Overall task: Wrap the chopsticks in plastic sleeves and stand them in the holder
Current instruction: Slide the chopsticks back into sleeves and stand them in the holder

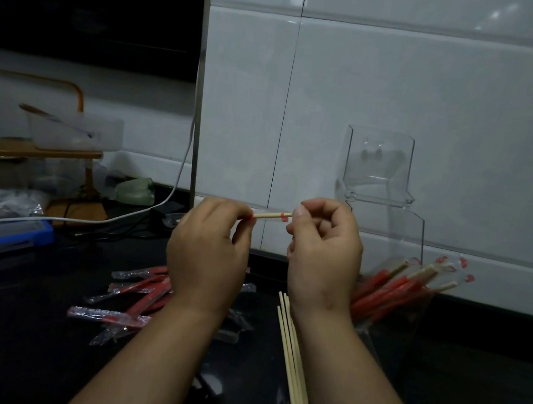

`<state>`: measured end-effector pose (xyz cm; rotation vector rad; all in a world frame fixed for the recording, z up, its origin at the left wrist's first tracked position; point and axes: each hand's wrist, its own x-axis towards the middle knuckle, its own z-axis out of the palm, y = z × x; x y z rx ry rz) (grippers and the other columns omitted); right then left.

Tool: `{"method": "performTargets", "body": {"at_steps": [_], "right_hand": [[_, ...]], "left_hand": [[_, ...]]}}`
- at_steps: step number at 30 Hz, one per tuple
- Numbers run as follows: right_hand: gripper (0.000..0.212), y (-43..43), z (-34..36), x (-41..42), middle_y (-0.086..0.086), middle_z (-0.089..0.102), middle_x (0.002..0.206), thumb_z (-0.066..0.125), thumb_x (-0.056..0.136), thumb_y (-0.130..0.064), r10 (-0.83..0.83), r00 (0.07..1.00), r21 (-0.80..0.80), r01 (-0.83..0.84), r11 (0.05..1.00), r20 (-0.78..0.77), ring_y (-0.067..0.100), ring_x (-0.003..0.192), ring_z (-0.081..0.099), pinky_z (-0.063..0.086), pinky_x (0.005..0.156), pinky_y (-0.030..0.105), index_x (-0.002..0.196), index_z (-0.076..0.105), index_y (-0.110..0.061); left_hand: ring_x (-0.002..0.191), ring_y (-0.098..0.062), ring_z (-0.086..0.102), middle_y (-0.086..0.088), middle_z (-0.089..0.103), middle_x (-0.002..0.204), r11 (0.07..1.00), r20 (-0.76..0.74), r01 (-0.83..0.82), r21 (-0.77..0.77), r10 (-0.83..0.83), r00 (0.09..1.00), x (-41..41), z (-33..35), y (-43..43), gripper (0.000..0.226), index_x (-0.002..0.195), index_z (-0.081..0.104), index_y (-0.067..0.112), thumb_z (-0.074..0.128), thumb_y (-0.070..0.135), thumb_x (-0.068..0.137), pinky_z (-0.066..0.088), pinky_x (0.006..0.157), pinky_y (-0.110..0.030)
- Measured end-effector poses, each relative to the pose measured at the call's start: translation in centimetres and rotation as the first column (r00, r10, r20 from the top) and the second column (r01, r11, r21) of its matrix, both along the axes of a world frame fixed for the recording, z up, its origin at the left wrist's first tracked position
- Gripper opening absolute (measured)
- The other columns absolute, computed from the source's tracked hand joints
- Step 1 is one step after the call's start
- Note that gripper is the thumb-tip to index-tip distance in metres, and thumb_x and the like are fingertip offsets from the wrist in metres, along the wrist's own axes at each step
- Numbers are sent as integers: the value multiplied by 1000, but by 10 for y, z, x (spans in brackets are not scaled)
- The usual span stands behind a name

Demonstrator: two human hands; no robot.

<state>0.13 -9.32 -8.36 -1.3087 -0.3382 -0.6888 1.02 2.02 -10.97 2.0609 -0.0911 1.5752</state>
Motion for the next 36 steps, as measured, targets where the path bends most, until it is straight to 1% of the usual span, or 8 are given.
{"method": "performTargets", "body": {"at_steps": [3, 12, 17, 20, 22, 28, 33, 36], "right_hand": [[5, 3, -2, 2, 3, 66, 72, 62, 84, -25, -11, 1000, -7, 11, 1000, -16, 14, 62, 57, 44, 61, 35, 82, 58, -26], [17, 1, -2, 3, 6, 65, 72, 66, 89, -12, -16, 1000, -25, 16, 1000, -20, 14, 61, 56, 43, 61, 31, 82, 58, -25], [17, -3, 1, 2, -3, 60, 64, 71, 86, -7, -27, 1000, -4, 27, 1000, -6, 7, 58, 52, 44, 57, 21, 83, 58, -19], [19, -1, 0, 3, -10, 55, 59, 70, 87, -11, -19, 1000, -46, 18, 999, -25, 2, 53, 48, 40, 54, 17, 81, 57, -23], [20, 1, -1, 3, -11, 56, 58, 70, 88, -13, -25, 999, -62, 22, 998, -45, 3, 53, 48, 40, 55, 19, 80, 56, -24], [21, -1, 1, -1, 3, 63, 69, 58, 95, -21, 18, 998, 22, -16, 1000, -56, 13, 59, 47, 37, 56, 34, 75, 64, -22], [17, 0, 0, -3, -13, 59, 57, 70, 89, -24, -61, 998, -168, 56, 984, -24, 2, 53, 50, 40, 52, 15, 75, 66, -14], [18, 0, -1, 0, -4, 66, 66, 66, 92, -25, -130, 991, -242, 121, 963, -22, 7, 63, 59, 42, 54, 11, 74, 65, -24]], "left_hand": [[71, -20, 59, 2, 66, 84, 1000, 24, 14, 7, -14, 1000, 0, -1, 0, 9, 86, 71, 16, 78, 12, 82, 49, 61, -32], [71, -19, 60, 2, 66, 84, 1000, 26, 20, 4, -20, 999, 0, 0, 0, 8, 86, 72, 16, 78, 13, 82, 49, 61, -31], [72, -18, 60, 3, 66, 84, 1000, 22, 20, 14, -20, 1000, -1, 0, 0, 7, 87, 72, 17, 77, 14, 83, 47, 61, -30], [72, -19, 60, 4, 67, 85, 1000, 27, 18, 10, -19, 999, 0, -1, 1, 7, 86, 72, 18, 77, 15, 83, 44, 62, -28], [72, -19, 60, 3, 67, 85, 1000, 34, 22, 16, -23, 999, 0, -1, 2, 7, 86, 72, 17, 77, 15, 83, 45, 62, -29], [71, -19, 60, 2, 67, 84, 999, 42, 19, 27, -20, 999, 0, -1, 1, 8, 86, 72, 16, 78, 13, 82, 50, 60, -33], [72, -19, 60, 2, 67, 84, 1000, 37, 17, 24, -18, 999, 0, 0, 2, 7, 86, 71, 16, 77, 14, 83, 50, 60, -34], [73, -19, 60, 3, 67, 85, 1000, 27, 16, 22, -16, 999, 1, 0, 1, 6, 86, 71, 17, 77, 15, 83, 51, 61, -36]]}}
